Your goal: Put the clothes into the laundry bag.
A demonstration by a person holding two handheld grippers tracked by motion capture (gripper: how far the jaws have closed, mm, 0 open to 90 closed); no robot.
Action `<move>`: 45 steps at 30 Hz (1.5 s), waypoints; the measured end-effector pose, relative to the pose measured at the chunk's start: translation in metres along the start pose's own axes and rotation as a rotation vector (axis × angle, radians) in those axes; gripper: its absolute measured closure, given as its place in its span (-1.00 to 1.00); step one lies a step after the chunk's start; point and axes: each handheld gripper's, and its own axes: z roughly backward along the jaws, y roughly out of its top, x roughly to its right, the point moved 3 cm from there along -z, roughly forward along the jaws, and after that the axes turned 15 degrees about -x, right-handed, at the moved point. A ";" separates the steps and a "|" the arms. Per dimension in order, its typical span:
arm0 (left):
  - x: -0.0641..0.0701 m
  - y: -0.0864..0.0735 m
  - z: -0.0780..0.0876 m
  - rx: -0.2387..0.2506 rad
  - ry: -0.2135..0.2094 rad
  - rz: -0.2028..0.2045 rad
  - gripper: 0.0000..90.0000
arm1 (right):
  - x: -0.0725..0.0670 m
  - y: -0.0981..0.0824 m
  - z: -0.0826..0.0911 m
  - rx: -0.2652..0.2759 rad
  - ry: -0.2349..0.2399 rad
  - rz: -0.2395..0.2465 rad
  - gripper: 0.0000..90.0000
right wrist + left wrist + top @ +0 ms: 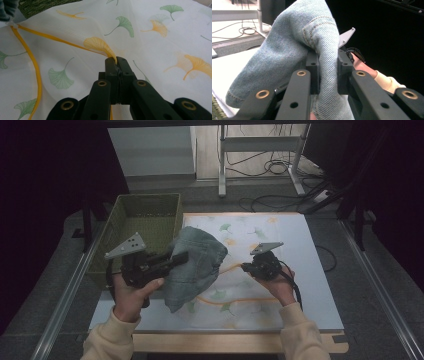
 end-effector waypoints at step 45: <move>0.027 -0.024 -0.042 -0.118 -0.098 -0.034 0.71 | -0.005 0.004 0.002 0.032 0.042 -0.002 0.96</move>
